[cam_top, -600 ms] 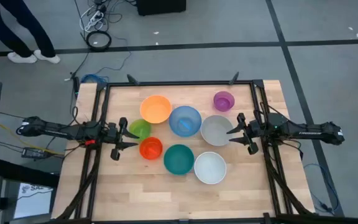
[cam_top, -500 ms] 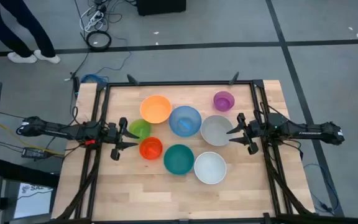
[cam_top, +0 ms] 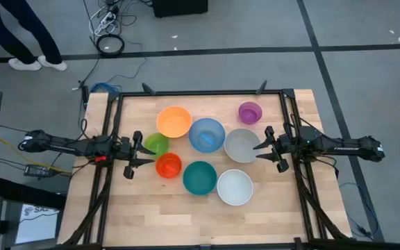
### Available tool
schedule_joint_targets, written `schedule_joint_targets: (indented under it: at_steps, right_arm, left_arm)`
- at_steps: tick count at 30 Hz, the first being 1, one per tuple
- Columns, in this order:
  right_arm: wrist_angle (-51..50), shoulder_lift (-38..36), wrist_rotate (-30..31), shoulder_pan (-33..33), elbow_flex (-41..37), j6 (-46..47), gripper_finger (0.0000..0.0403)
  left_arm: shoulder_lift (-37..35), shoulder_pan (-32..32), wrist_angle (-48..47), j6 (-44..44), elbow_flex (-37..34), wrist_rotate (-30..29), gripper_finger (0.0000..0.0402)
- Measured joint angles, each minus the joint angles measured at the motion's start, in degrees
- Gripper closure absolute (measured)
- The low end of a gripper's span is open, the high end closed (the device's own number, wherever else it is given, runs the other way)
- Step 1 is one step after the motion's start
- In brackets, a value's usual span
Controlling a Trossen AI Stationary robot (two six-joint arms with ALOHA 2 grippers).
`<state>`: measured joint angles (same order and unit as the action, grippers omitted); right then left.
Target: Nest bowls inside each other
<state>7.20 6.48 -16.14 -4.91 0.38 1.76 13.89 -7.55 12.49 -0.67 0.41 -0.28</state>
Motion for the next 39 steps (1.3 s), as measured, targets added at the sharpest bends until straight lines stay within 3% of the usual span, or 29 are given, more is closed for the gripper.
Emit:
schedule_joint_targets:
  at_steps: [7, 16, 20, 24, 27, 31, 39]
  right_arm:
    - [-0.02, 0.0, 0.0, 0.02, 0.02, 0.0, 0.0259]
    - [-0.06, 0.0, 0.0, 0.01, 0.01, -0.18, 0.0259]
    - [-3.22, 0.09, 2.13, -0.45, 0.02, -10.68, 0.0259]
    - [-3.34, 0.31, 4.59, -0.57, 0.02, -14.3, 0.0259]
    - [-2.67, 0.28, 5.06, -0.58, 0.02, -14.34, 0.0259]
    - [1.91, 0.3, 12.36, -1.11, 0.15, -14.4, 0.0259]
    - [22.11, 0.28, 27.82, -2.44, 0.2, -9.92, 0.0259]
  left_arm:
    - [0.0, -0.01, 0.0, 0.0, -0.01, -0.21, 0.0264]
    - [0.0, -0.03, 0.04, 0.15, 0.01, -5.53, 0.0264]
    - [0.0, 0.04, -0.31, 1.7, 0.0, -19.66, 0.0264]
    - [0.0, 0.02, 2.71, 1.53, -0.01, -24.3, 0.0264]
    - [0.06, -0.02, 8.43, -6.24, 0.01, -24.24, 0.0264]
    - [-0.02, 0.04, 19.56, -24.65, -0.01, -24.71, 0.0264]
    - [0.0, 0.04, 39.5, -38.56, -0.01, -25.32, 0.0264]
